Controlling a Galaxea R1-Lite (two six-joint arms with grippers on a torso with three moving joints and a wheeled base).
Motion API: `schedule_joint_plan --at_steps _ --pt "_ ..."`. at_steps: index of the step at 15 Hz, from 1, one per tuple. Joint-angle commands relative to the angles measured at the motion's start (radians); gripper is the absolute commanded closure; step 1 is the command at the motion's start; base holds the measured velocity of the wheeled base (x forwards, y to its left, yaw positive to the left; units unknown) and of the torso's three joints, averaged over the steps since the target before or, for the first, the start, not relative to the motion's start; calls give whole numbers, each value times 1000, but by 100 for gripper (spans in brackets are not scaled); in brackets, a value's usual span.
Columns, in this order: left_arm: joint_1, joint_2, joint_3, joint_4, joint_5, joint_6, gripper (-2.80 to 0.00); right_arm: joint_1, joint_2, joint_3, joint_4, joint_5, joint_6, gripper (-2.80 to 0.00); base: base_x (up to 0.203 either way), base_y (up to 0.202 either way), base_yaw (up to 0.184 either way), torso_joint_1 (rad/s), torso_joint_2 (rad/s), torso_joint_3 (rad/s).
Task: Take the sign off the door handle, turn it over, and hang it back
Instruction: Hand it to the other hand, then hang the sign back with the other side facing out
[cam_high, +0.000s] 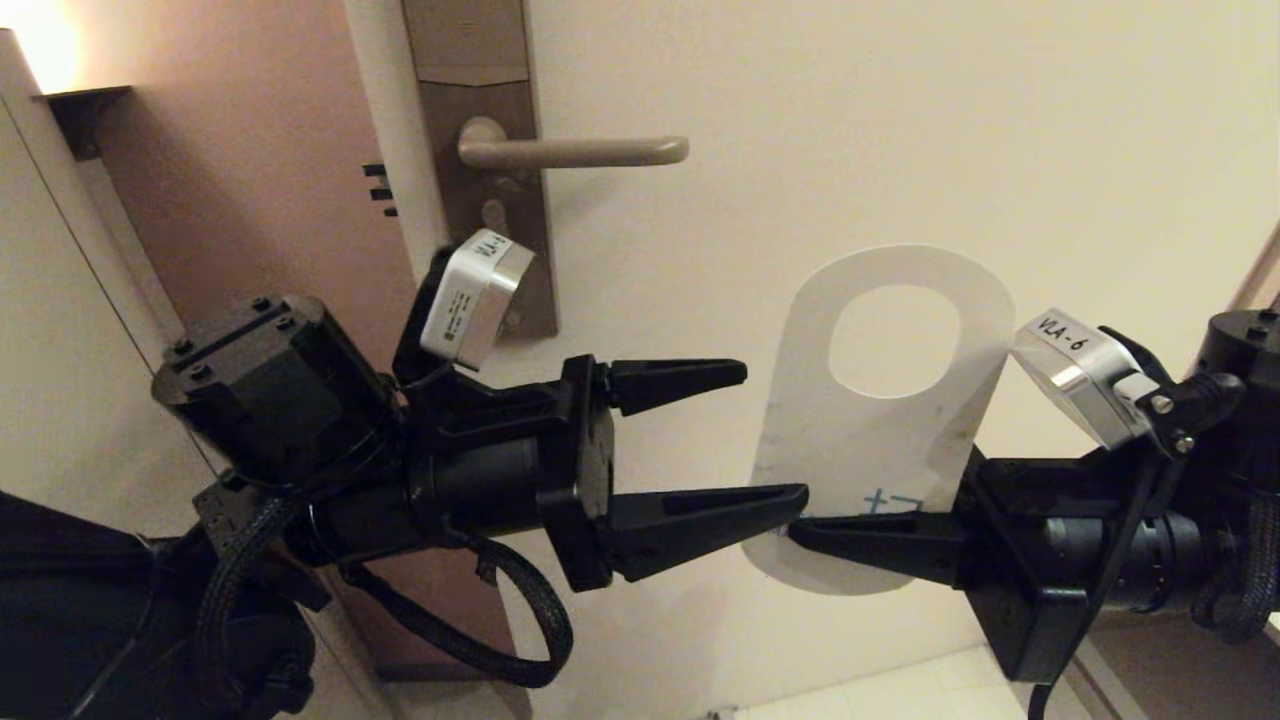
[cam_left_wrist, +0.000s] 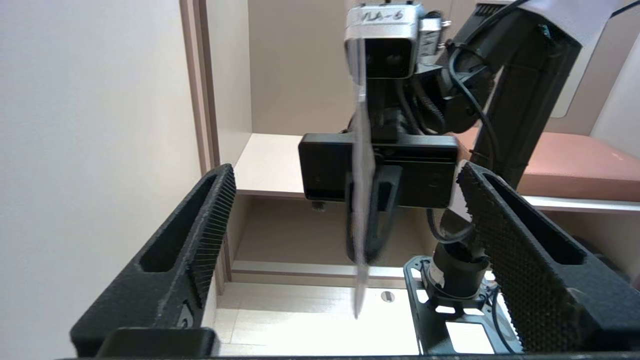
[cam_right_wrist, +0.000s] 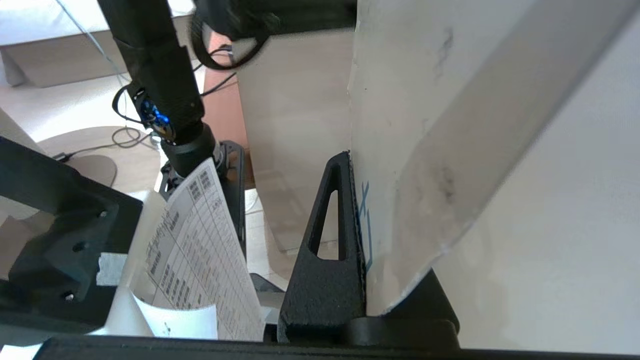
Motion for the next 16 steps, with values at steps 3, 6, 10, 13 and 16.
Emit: schedule_joint_plan --at_steps 3,6,10,13,16 --pt "5 -58 48 -8 -3 4 -280 -31 -15 13 -5 3 -2 0 0 0 0 0 0 0" --pt "12 -79 76 -21 -1 10 0 -49 -19 27 -5 2 -2 0 0 0 0 0 0 0" --pt "21 -116 116 -21 62 15 0 -60 -21 28 -5 2 -6 0 0 0 0 0 0 0" --pt "80 -155 167 -1 110 36 0 -66 -21 30 -5 -4 -8 0 0 0 0 0 0 0" --pt "183 -222 210 152 157 177 0 -72 -21 31 -5 -49 -14 0 0 0 0 0 0 0"
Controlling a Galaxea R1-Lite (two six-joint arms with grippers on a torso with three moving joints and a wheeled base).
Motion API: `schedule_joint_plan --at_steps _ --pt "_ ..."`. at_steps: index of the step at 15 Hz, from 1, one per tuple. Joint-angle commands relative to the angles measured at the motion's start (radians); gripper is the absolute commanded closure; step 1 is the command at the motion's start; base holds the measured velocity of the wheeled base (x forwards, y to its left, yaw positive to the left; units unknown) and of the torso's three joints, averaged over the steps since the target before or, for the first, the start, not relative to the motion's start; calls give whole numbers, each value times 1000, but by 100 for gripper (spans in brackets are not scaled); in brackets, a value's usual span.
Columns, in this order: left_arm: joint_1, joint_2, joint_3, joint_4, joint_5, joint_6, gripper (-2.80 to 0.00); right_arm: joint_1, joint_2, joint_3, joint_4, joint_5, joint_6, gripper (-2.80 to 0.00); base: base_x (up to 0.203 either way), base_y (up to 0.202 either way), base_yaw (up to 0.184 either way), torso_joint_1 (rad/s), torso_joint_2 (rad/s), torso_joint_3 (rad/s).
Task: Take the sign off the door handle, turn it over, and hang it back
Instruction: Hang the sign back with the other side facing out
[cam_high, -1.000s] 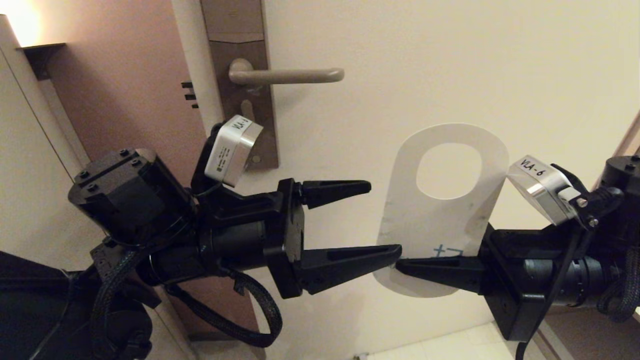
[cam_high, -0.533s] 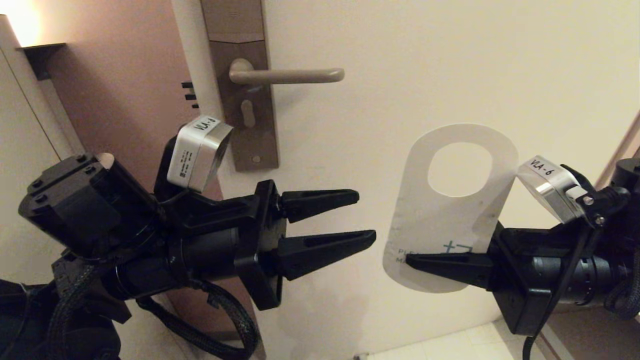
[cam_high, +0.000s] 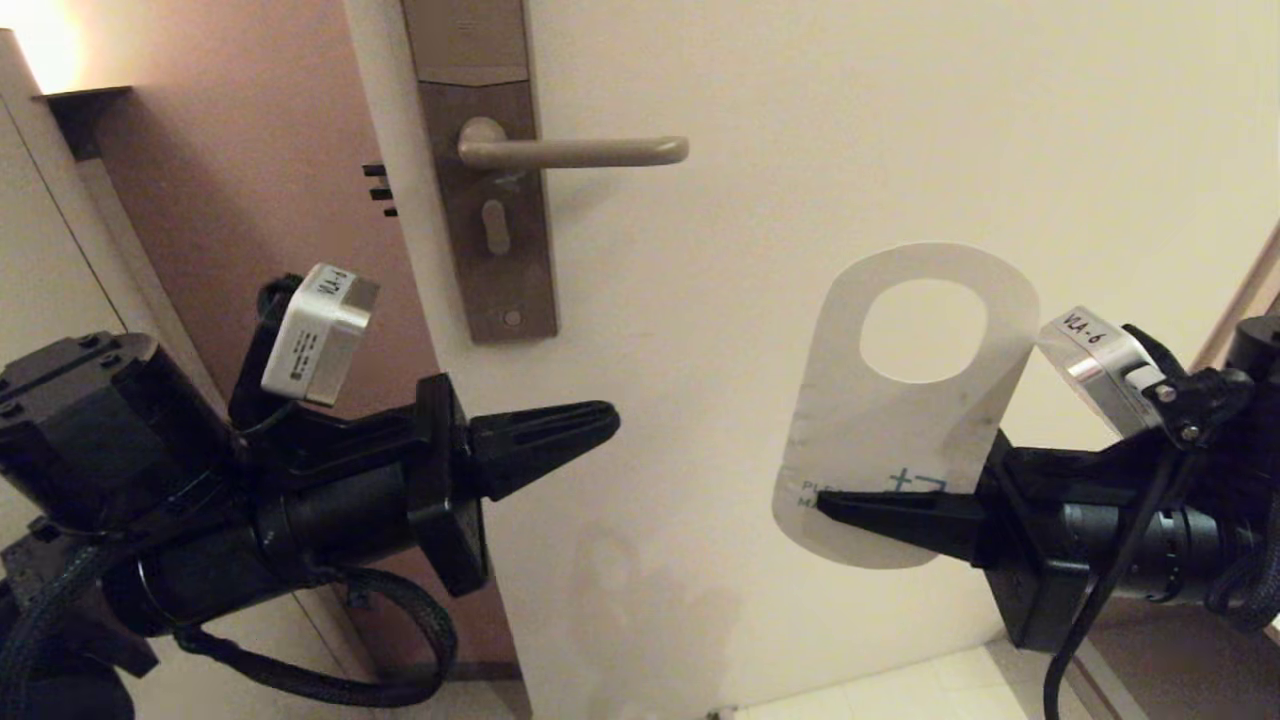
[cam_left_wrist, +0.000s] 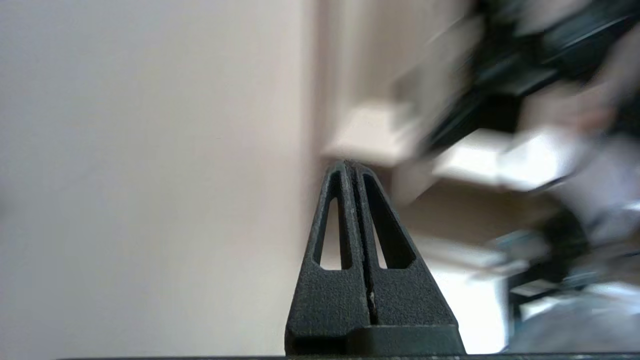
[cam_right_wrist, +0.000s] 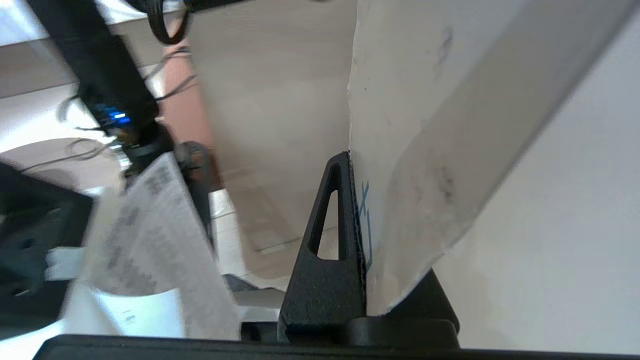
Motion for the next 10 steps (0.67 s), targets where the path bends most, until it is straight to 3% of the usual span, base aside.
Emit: schedule_joint_plan --at_steps 1,3,5,10 --pt "52 -63 24 100 68 85 0 -3 -2 5 -4 -6 -1 0 0 0 0 0 0 0" --pt "124 -122 51 239 260 179 0 -19 -5 13 -4 -21 -1 0 0 0 0 0 0 0" --pt "232 -154 67 291 355 202 0 -42 -7 18 -4 -22 -1 0 0 0 0 0 0 0" --pt "536 -298 230 328 392 218 0 -106 -19 41 -4 -22 -1 0 0 0 0 0 0 0"
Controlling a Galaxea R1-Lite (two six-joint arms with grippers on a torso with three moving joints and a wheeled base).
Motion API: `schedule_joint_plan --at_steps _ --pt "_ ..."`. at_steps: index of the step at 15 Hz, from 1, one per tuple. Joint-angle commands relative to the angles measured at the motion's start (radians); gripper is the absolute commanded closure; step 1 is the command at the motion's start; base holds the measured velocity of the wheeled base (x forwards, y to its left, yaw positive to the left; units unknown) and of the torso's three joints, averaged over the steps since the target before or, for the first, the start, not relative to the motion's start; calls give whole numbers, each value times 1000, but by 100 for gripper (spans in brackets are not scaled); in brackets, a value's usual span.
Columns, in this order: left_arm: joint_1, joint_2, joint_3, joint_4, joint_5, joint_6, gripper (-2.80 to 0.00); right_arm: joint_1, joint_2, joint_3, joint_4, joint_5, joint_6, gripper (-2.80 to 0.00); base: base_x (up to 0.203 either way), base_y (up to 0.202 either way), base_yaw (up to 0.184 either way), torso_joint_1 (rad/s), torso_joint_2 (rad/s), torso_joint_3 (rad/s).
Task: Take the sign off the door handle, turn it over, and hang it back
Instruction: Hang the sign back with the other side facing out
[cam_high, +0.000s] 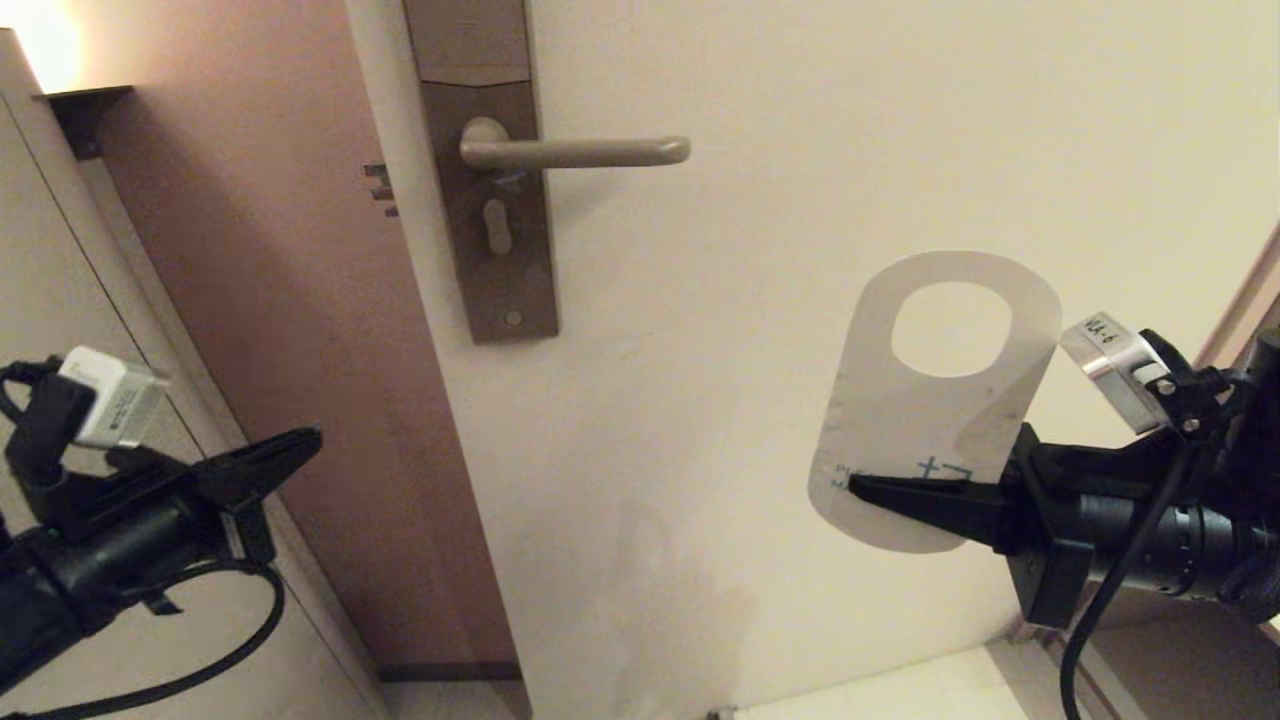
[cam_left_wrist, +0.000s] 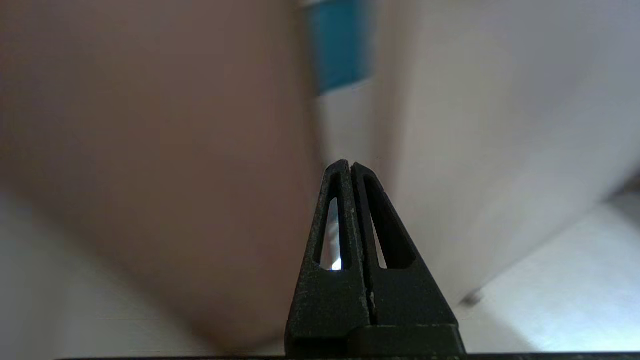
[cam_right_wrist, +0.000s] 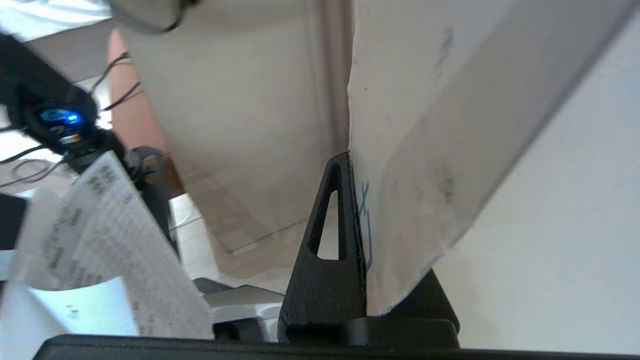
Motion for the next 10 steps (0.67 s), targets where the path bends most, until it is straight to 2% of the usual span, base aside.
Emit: schedule_joint_plan --at_steps 1,4,7,10 --pt "60 -87 83 -3 -2 1 0 -23 -4 2 -5 5 0 0 0 0 0 0 0 0" --pt "80 -208 226 0 0 1 0 -30 -14 10 -5 5 0 0 0 0 0 0 0 0" --pt "136 -263 281 4 4 0 0 -40 -16 7 -5 5 0 0 0 0 0 0 0 0" --pt "140 -380 283 128 50 1 0 -56 -19 9 -5 5 0 0 0 0 0 0 0 0"
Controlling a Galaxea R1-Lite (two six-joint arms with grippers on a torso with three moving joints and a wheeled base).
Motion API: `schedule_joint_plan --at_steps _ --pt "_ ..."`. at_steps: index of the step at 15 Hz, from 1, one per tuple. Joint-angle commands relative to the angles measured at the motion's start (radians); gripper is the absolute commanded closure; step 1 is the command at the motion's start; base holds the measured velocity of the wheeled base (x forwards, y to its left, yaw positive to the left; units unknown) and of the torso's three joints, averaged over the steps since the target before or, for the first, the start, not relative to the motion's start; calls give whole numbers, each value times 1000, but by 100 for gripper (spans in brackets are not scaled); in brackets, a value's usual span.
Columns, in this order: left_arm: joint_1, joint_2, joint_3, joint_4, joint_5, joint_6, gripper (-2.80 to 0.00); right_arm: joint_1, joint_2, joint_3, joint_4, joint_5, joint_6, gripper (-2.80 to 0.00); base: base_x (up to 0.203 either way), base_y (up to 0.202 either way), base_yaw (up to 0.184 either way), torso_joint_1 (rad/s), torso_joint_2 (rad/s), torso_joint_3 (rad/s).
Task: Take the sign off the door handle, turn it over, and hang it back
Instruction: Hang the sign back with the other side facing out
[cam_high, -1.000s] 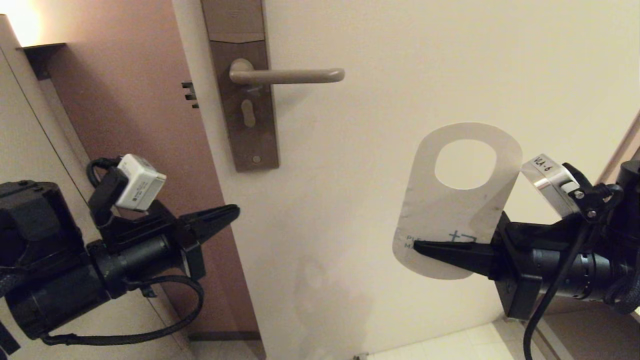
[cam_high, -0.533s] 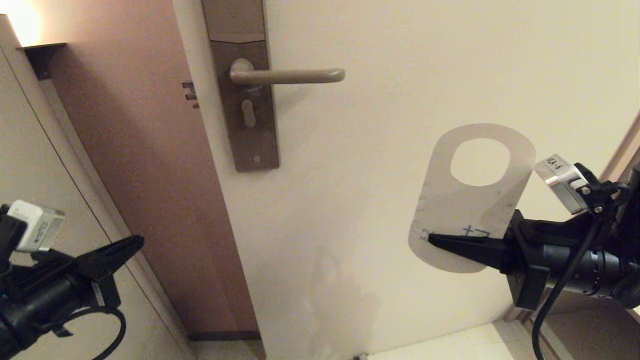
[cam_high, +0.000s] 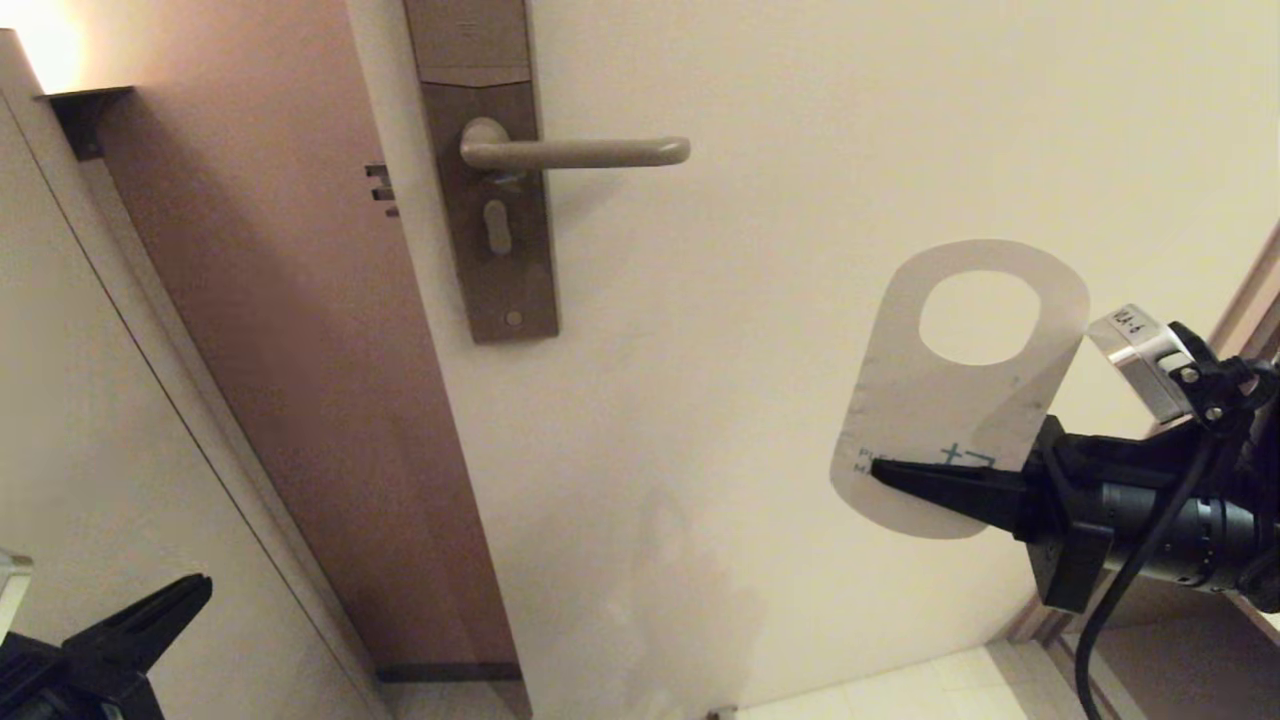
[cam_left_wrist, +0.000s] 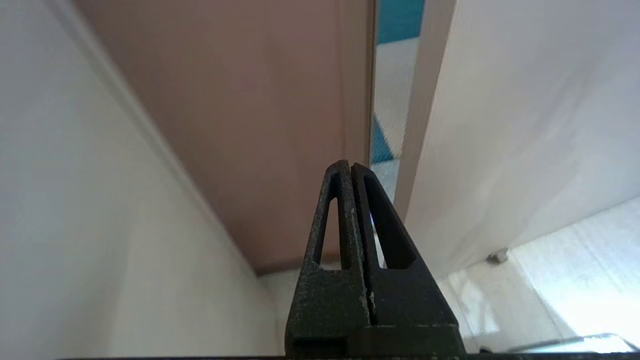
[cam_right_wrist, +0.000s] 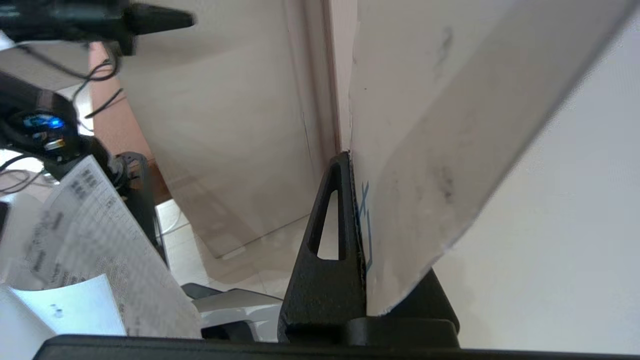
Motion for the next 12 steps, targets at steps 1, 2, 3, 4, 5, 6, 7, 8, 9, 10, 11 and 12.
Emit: schedule_joint_plan --at_steps 1,2,3,4,5,6,7,8,9,10,11,12 --pt "2 -115 4 74 3 1 0 -13 -1 0 -5 5 -1 0 0 0 0 0 0 0" --pt "2 -188 4 155 5 2 0 -20 -4 0 -5 5 -11 0 0 0 0 0 0 0" --pt "2 -258 4 233 6 2 0 -27 -6 1 -5 5 -23 0 0 0 0 0 0 0" --pt "2 -331 4 316 7 1 0 -41 -6 2 -5 6 -34 0 0 0 0 0 0 0" --pt "2 -396 4 393 9 1 0 -45 -6 2 -5 5 -37 0 0 0 0 0 0 0" --pt "2 -455 4 460 11 1 0 -51 -6 3 -5 5 -42 0 0 0 0 0 0 0" --pt "2 -511 4 524 11 1 0 -54 -6 6 -5 5 -52 0 0 0 0 0 0 0" --pt "-1 -547 3 579 15 -1 0 -56 -6 8 -5 5 -54 0 0 0 0 0 0 0" --pt "-13 -552 4 602 52 -2 0 -65 -6 11 -5 5 -56 0 0 0 0 0 0 0" --pt "-38 -551 4 613 86 1 0 -72 -6 16 -4 5 -68 0 0 0 0 0 0 0" --pt "-58 -547 4 635 109 0 0 -74 -8 24 -5 5 -73 0 0 0 0 0 0 0" --pt "-72 -546 4 645 114 -4 0 -82 -13 29 -5 5 -76 0 0 0 0 0 0 0"
